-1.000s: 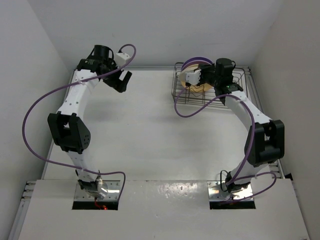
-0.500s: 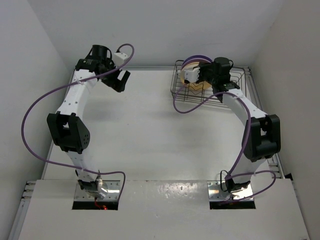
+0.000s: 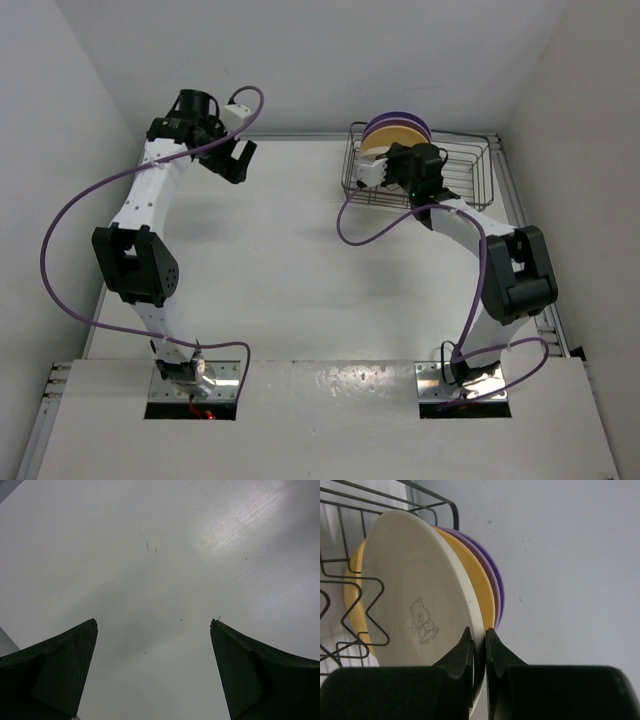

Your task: Load the plates into the dish rack

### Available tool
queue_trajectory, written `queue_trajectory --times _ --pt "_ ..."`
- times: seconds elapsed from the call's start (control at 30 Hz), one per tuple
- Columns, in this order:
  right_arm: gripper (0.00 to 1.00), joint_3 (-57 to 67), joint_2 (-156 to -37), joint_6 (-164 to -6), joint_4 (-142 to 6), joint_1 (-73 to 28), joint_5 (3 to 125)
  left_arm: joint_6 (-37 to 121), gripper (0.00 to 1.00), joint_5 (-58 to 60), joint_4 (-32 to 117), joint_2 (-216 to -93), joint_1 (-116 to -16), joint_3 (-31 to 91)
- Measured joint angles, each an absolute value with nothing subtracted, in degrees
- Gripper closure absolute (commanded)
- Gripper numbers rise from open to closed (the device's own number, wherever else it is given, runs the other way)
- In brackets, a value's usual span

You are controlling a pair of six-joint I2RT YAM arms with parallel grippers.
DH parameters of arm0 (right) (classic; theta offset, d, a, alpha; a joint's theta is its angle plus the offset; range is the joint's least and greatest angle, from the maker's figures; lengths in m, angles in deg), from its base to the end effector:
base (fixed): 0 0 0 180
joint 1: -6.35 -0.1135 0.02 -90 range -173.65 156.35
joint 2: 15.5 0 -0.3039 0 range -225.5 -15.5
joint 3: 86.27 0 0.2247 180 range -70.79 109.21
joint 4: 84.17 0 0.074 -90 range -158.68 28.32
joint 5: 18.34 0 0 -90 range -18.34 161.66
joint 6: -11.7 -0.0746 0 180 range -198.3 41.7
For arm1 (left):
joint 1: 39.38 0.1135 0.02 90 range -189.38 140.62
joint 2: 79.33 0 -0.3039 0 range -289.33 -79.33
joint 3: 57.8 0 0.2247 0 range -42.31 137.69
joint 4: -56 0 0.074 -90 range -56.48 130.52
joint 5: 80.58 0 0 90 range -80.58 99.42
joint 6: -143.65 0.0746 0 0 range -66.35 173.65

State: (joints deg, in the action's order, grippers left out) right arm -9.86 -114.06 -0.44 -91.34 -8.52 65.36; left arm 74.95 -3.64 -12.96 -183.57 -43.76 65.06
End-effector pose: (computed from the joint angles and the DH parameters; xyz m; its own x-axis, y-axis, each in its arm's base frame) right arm 0.4004 0.1148 0.2910 0.2970 -0.9265 -0.2309 -0.3194 0.1315 -0.9384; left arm 0.3988 -0.0475 0.3669 -0.6359 0.4036 -0.6578 0.4821 0.8733 0.0698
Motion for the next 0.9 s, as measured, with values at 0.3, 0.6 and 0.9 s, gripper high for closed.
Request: queue_trajectory --times 0.3,0.6,0.9 --pt "0.43 -9.9 -116.0 -4.3 -94.6 -8.5 66.6 75.0 0.0 -4.1 -13.0 -183.6 -43.5 65.1" --pt "0.24 -9.5 -116.0 -11.8 -99.4 -9.0 70.0 75.0 0.0 -4.5 -12.9 -183.6 -43.4 64.6" --pt "0.73 -5.7 -106.6 -69.3 -85.3 -6.7 94.7 75.0 0.0 -5.4 -13.1 -183.6 -42.9 61.8"
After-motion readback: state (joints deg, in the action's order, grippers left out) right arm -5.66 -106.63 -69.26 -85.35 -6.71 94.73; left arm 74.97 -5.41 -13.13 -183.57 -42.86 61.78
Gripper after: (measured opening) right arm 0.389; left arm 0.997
